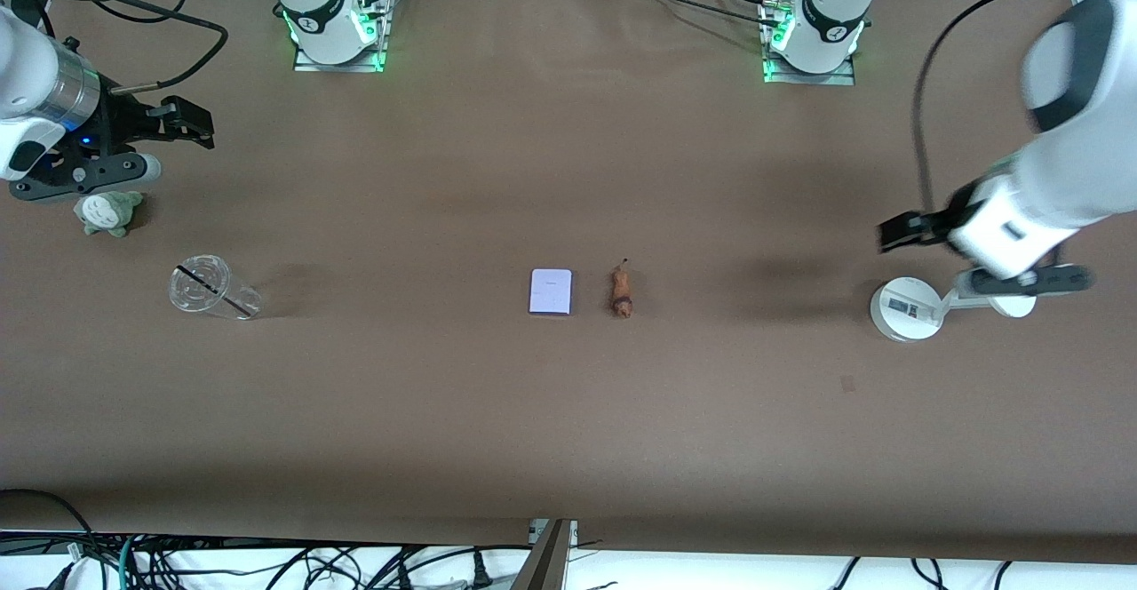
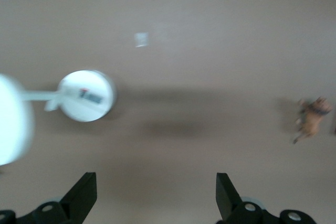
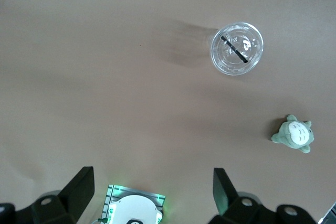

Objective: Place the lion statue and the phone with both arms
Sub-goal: 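Reach the left gripper over the brown lion statue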

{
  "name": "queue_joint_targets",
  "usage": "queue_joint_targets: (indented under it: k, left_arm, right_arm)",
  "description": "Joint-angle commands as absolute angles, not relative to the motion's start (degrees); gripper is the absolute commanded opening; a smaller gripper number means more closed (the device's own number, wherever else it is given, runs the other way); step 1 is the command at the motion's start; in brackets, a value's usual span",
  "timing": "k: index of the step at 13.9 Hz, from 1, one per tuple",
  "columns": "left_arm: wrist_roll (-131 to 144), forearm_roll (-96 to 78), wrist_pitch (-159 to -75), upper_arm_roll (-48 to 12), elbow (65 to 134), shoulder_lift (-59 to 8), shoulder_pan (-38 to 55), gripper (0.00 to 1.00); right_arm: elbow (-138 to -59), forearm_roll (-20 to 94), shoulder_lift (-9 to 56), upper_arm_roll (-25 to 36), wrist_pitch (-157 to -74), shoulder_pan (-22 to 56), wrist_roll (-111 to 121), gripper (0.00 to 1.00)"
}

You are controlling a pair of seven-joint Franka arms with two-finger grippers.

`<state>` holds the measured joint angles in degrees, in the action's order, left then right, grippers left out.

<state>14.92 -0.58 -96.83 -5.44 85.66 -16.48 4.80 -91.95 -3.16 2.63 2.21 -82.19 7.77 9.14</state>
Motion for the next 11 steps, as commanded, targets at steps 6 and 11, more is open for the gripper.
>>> queue_joint_targets:
  k: [6,11]
  left_arm:
    - [32.9,-0.8,-116.0,-4.5,82.8,-32.9,21.8,1.0]
    - [41.9,3.4,-128.1,-4.6,83.1,-40.0,28.6,1.0]
  right_arm:
    - [-90.7,-2.8,3.1,2.3,-81.2,7.8,9.1,1.0]
    - [-90.7,-2.7,3.2,2.3,-81.2,7.7,9.3,1.0]
